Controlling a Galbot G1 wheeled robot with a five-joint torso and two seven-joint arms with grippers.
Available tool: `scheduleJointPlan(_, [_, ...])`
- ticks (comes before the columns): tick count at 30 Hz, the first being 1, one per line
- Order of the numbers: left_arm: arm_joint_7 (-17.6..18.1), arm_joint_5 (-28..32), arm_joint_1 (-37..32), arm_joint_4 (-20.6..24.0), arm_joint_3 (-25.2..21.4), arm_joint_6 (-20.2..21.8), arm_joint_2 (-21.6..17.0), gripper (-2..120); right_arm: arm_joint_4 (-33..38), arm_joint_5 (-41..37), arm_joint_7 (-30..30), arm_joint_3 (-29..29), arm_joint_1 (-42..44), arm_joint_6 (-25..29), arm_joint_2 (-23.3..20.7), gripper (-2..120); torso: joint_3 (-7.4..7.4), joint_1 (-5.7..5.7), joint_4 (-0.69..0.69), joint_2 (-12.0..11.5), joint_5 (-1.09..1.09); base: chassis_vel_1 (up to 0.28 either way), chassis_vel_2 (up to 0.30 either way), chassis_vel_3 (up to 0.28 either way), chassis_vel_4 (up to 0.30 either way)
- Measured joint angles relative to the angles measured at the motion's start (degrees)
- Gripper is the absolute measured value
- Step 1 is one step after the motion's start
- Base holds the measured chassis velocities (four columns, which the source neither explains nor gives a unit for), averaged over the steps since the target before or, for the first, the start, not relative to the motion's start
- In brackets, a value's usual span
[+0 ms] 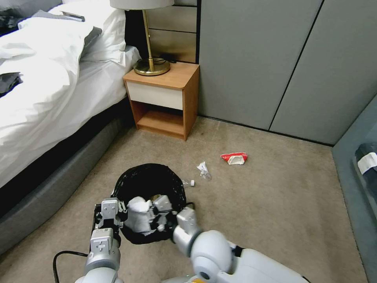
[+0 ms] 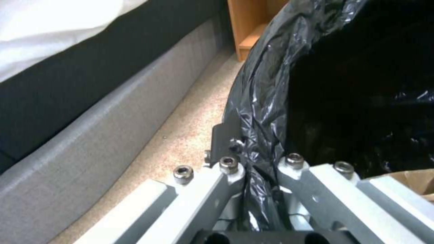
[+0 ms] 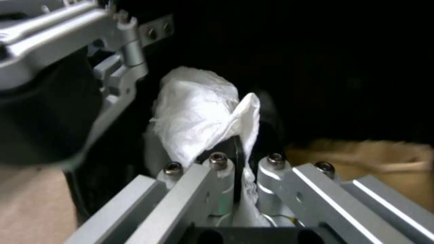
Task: Pick up the trash bin, then pick up the garbage from the floor and place it into the trash bin.
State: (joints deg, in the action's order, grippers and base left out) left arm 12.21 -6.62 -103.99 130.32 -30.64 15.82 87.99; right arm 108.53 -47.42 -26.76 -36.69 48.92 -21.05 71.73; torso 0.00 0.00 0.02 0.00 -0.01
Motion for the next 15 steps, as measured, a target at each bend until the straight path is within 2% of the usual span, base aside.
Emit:
scheduleJointPlan(3, [0.0, 0.0, -0.1, -0.1, 0.1, -0.1, 0.0, 0, -0.9, -6.9, -5.2, -1.6, -2.3, -1.8, 1.6, 0, 0.0, 0.0, -0.01, 0.0, 0.0, 0.0, 0.0, 0.0, 0.0])
scheduleJointPlan(9, [0.0, -0.3, -0.2, -0.5, 0.5, -0.2, 0.0, 0, -1.4, -8.8, -7.4, -1.7, -2.4, -2.7, 2.1, 1, 0.0, 0.0, -0.02, 0.0, 0.0, 0.0, 0.0, 0.0, 0.0])
scheduleJointPlan(12, [0.0, -0.3, -0.2, -0.5, 0.6, -0.2, 0.0, 0, -1.2, -9.1, -8.0, -1.6, -2.3, -3.2, 2.0, 9, 0.0, 0.0, -0.02, 0.0, 0.0, 0.0, 0.0, 0.0, 0.0])
scheduleJointPlan(14, [0.0, -0.3, -0.1, -0.5, 0.6, -0.2, -0.1, 0, -0.7, -9.4, -8.8, -1.4, -2.7, -3.6, 1.8, 20, 0.0, 0.0, -0.02, 0.0, 0.01, 0.0, 0.0, 0.0, 0.0])
scheduleJointPlan(15, [0.0, -0.3, -0.1, -0.5, 0.6, -0.2, -0.1, 0, -0.7, -9.4, -8.8, -1.4, -2.7, -3.6, 1.8, 20, 0.0, 0.0, -0.02, 0.0, 0.01, 0.0, 0.0, 0.0, 0.0])
